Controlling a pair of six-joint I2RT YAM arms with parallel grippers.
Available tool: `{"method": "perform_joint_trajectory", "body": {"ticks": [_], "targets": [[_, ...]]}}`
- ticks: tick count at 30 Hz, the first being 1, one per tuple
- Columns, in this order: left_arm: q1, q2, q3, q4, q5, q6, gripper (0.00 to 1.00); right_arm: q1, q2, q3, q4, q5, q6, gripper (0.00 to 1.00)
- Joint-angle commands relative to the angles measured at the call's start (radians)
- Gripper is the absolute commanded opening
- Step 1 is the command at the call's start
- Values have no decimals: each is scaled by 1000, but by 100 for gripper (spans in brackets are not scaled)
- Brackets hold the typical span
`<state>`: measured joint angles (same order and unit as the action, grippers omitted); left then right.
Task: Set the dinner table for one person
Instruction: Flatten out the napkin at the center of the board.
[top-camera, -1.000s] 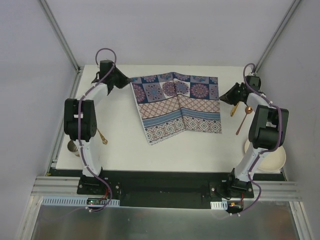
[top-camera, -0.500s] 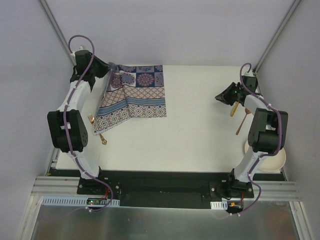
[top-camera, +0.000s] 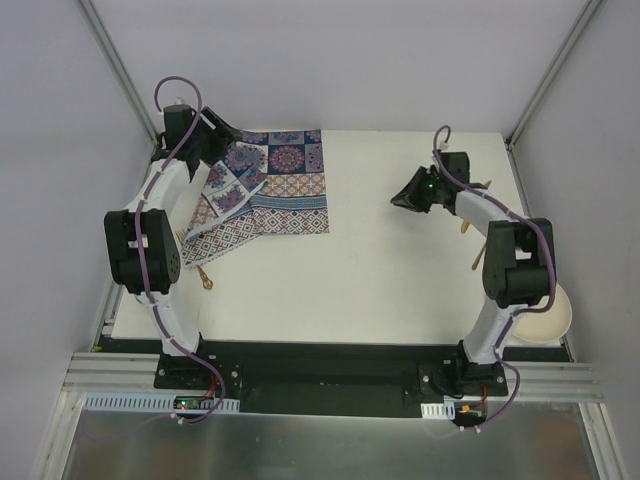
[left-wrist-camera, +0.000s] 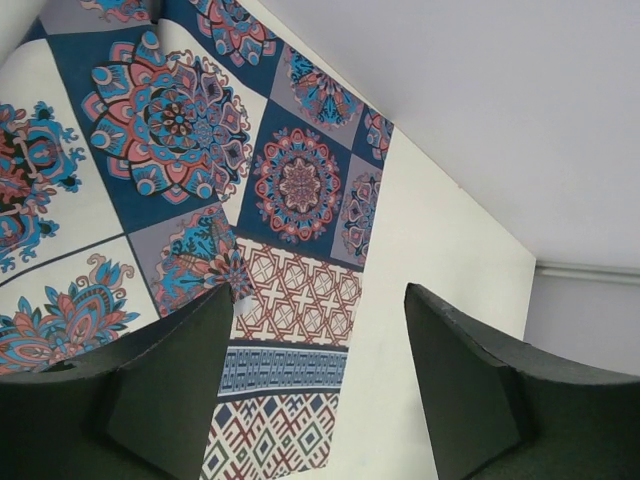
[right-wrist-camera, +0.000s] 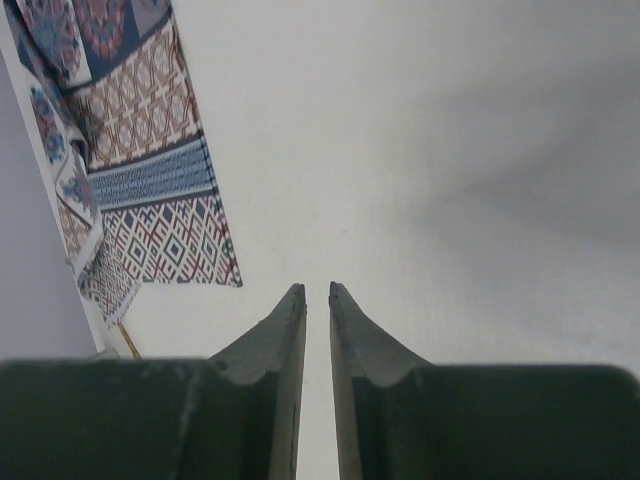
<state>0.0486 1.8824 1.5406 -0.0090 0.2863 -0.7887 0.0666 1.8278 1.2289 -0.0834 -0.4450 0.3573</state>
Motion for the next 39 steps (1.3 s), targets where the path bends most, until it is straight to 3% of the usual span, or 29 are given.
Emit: {"method": "perform_joint_trajectory", "body": {"ticks": [1, 6, 15, 29, 39], "targets": [[-21, -75, 44, 26, 2, 54, 71, 134, 39, 61, 14, 11, -8, 19], [-46, -103, 53, 24, 7, 71, 76, 237, 99, 106, 7, 12, 0, 21], [-113, -132, -34, 23, 1, 59, 75, 438, 162, 136, 36, 23, 42, 24], [-220, -198, -272, 23, -35, 83, 72, 406, 237, 135, 60, 25, 28, 34], [-225, -49, -182, 29, -71, 128, 72, 403, 298, 170, 68, 23, 37, 36]]}}
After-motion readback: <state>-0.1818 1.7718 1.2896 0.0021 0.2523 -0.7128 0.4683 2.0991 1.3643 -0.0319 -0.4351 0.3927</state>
